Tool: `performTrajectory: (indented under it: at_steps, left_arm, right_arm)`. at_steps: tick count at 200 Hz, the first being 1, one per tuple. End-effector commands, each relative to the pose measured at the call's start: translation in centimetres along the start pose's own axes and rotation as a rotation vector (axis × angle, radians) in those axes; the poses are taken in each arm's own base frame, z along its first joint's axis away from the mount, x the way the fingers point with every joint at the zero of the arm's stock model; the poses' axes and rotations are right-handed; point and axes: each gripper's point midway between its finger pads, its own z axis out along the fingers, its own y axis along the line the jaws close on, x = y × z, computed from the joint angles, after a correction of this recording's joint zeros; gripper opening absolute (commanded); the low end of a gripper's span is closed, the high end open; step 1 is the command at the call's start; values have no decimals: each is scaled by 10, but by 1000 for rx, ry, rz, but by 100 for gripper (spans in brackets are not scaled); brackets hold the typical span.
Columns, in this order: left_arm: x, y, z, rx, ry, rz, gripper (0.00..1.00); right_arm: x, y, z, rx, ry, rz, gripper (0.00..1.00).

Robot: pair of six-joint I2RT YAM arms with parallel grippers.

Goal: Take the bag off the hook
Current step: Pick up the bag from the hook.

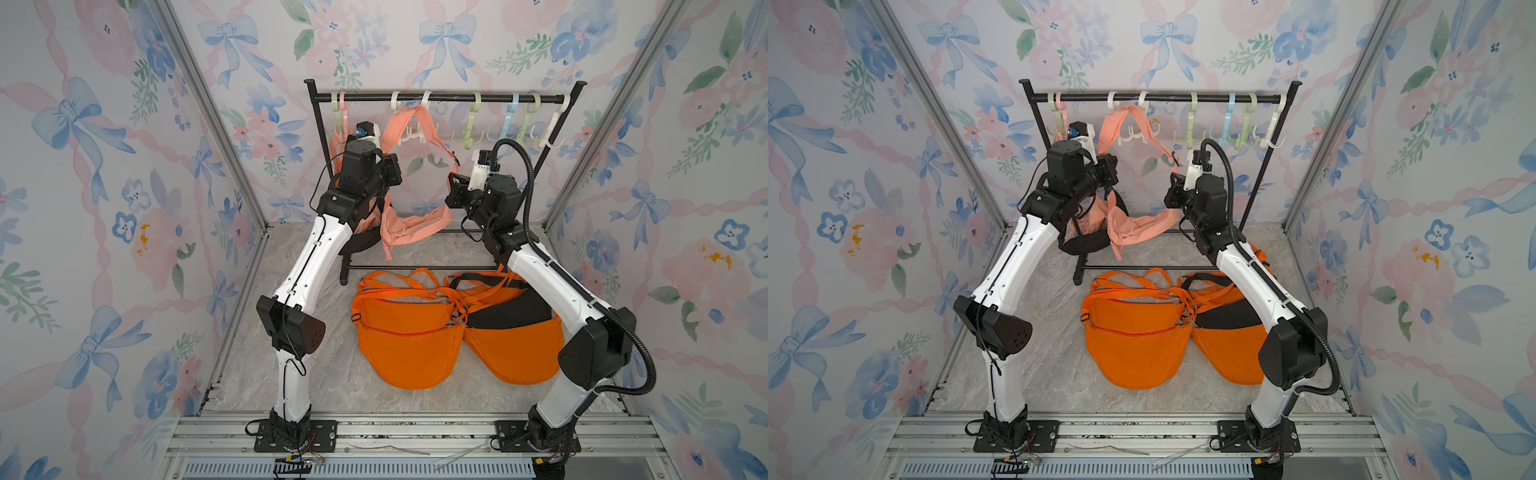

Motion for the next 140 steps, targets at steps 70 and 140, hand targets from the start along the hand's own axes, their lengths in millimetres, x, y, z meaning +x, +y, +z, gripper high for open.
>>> performTrajectory:
  at_steps: [70, 140]
  left_arm:
    - [-15, 18, -49, -109, -33, 54, 0]
    - [-6, 42, -105, -222, -33, 67, 0]
  right_arm:
    - [-27, 47, -56, -38, -72, -115, 0]
    - [-24, 88, -119, -42, -76, -263, 0]
